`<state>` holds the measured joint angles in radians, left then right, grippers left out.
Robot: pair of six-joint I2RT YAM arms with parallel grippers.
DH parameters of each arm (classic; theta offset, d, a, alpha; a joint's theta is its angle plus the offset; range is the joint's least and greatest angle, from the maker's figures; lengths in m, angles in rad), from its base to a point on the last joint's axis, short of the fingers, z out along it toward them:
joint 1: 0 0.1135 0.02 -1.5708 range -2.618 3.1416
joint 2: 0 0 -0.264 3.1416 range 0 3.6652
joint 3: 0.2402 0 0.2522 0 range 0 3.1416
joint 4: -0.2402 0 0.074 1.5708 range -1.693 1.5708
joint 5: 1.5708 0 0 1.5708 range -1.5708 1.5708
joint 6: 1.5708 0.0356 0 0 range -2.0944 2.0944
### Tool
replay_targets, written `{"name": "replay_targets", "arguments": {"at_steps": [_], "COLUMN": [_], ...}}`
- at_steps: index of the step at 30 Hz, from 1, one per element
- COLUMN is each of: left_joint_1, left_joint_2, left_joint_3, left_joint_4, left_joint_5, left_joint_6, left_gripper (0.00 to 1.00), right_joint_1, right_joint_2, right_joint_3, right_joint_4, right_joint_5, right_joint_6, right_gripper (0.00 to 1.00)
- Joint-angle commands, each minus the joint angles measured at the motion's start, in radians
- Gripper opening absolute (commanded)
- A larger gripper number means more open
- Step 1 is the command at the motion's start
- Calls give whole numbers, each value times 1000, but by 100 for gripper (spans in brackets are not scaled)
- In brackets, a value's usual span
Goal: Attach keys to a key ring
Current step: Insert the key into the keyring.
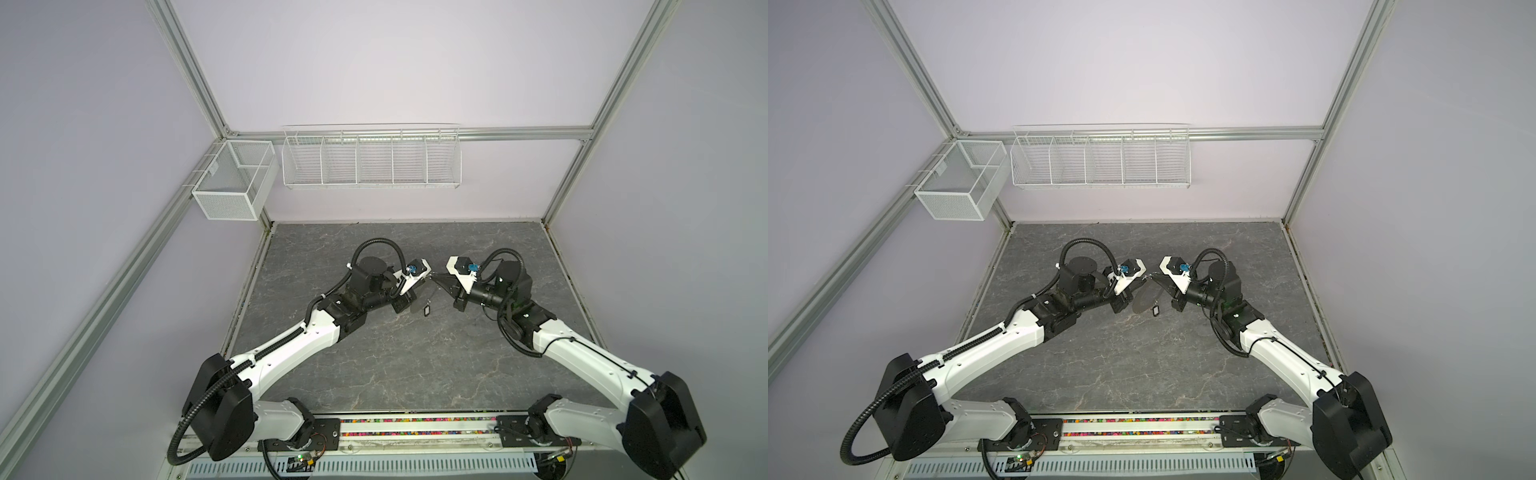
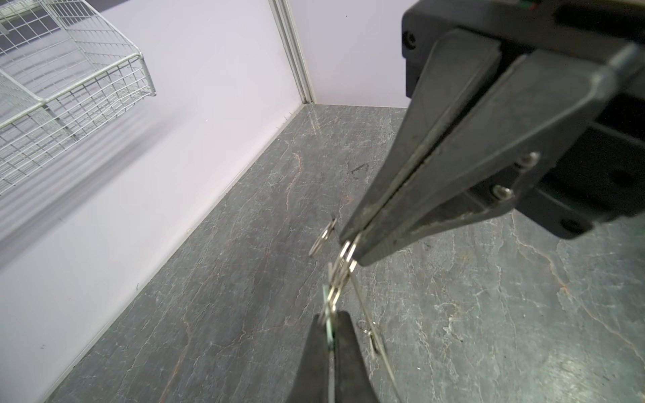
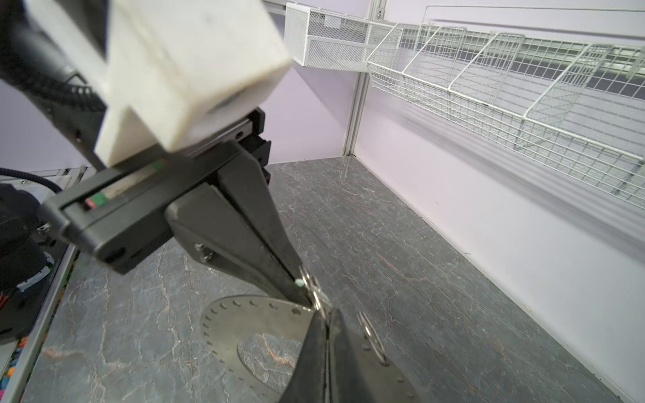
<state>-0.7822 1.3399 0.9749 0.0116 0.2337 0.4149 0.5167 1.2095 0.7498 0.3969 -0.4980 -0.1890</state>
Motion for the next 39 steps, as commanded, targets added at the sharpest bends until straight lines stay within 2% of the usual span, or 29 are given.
{"name": "replay_targets", "arguments": {"at_steps": [1, 10, 13, 17, 18, 19, 22, 27, 30, 34, 39], "left_joint_1": [-27, -34, -34, -33, -32, -27, 24, 121, 157, 158, 157], "left_joint_2": [26, 32, 30, -4, -23, -41, -98, -169, -157, -124, -84], "left_joint_3": [35, 34, 33, -4, -21, -34, -63, -122, -105, -81, -58], "left_joint_4": [0, -1, -11, 30, 50, 63, 68, 142, 145, 168, 176], "left_joint_5": [-55, -173, -156, -136, -146, -141, -57, 194, 347, 466, 522], "left_joint_6": [31, 17, 22, 22, 25, 33, 44, 38, 7, -31, -55], "left_gripper": [0, 0, 2, 35, 40, 42, 41, 38, 35, 32, 31], "right_joint_1": [-6, -7, -7, -9, -10, -10, -12, -18, -19, -18, -18], "right_joint_2": [12, 14, 18, 24, 22, 20, 18, 19, 21, 19, 16], "right_joint_3": [31, 20, 16, 13, 15, 16, 22, 28, 34, 38, 39], "right_joint_4": [131, 178, 189, 190, 178, 166, 136, 117, 117, 118, 128], "right_joint_5": [33, 33, 32, -9, -25, -37, -79, -157, -198, -232, -268], "right_joint_6": [97, 114, 117, 86, 73, 58, 21, -25, -30, -30, -26], "right_gripper": [7, 7, 7, 7, 7, 7, 7, 7, 7, 7, 7]}}
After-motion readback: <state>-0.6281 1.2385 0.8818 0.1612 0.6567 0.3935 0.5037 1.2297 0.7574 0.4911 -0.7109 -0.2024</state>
